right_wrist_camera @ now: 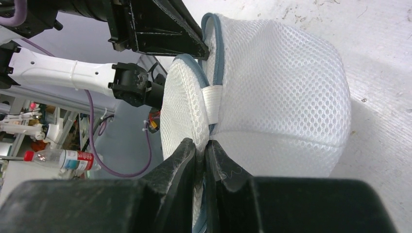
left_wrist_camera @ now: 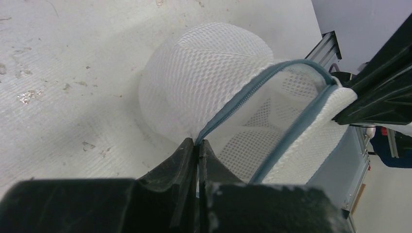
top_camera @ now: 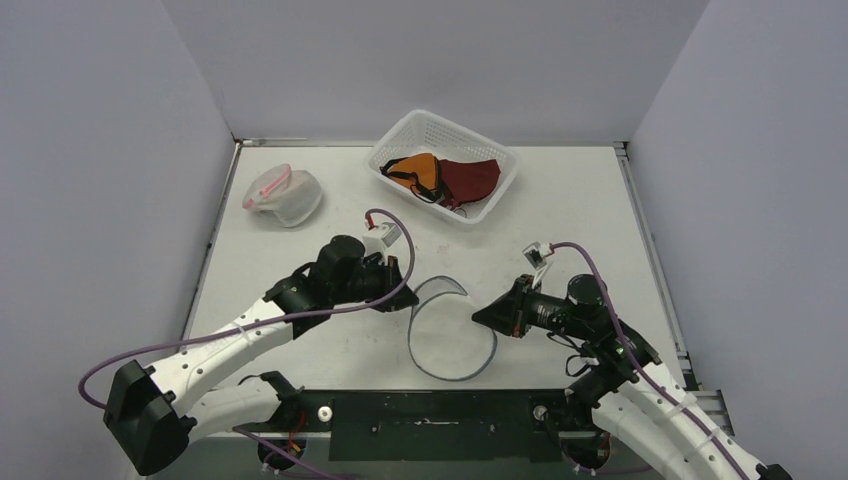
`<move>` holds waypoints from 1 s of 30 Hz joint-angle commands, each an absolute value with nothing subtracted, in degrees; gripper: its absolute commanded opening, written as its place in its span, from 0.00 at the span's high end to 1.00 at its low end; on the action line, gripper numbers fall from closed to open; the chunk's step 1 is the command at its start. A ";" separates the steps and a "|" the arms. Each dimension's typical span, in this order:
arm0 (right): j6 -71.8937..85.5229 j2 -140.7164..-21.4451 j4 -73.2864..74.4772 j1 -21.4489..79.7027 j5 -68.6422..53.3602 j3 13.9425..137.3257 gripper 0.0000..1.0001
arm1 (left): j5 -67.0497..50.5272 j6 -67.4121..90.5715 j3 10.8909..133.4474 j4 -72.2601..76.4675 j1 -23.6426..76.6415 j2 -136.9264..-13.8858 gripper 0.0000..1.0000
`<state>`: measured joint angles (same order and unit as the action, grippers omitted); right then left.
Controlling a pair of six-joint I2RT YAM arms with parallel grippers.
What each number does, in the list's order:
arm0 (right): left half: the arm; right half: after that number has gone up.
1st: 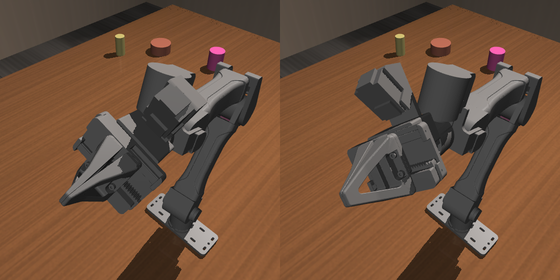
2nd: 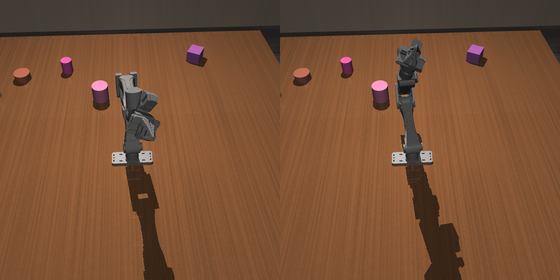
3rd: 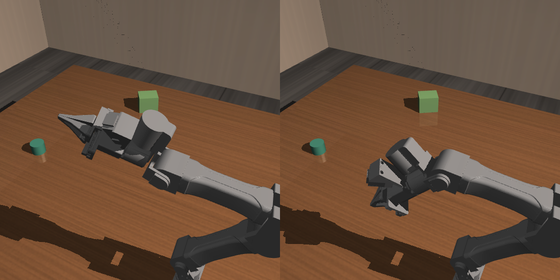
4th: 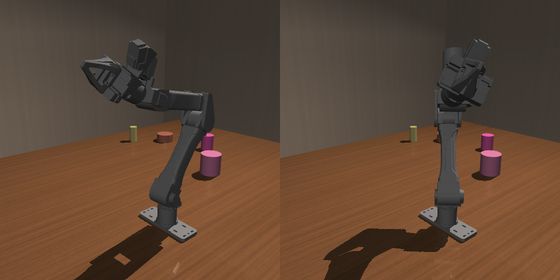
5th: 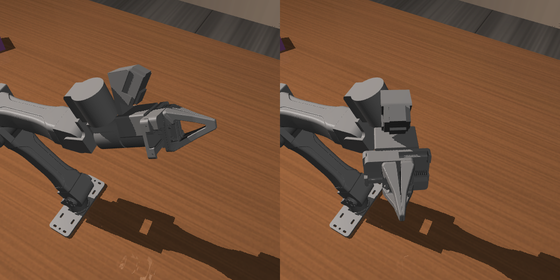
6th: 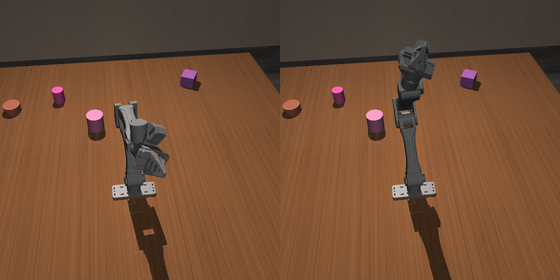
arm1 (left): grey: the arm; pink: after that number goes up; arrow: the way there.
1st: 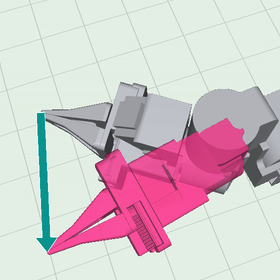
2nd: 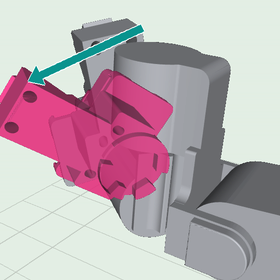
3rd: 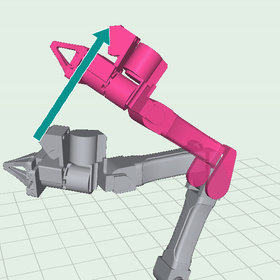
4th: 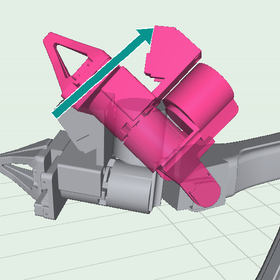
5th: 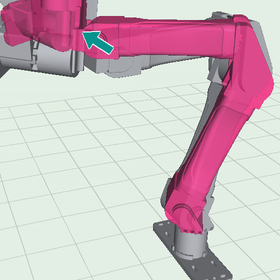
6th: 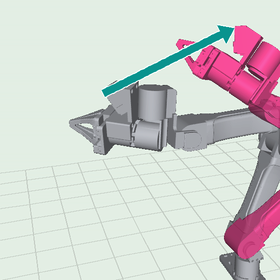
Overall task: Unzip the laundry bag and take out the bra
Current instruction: Adjust the laundry bag at the center of the board.
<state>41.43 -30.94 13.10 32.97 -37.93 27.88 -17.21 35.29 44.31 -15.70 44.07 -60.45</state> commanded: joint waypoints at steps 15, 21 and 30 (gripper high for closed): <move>47.84 -25.10 5.53 32.45 -34.08 25.55 0.95 | -20.96 51.76 25.62 17.24 44.70 -56.18 1.00; 53.83 -15.26 4.80 32.44 -23.95 18.82 0.95 | -13.78 55.44 22.36 21.57 49.18 -54.74 1.00; 59.98 -5.39 4.67 32.51 -15.34 10.86 0.95 | -7.66 56.60 18.61 27.56 52.58 -57.69 1.00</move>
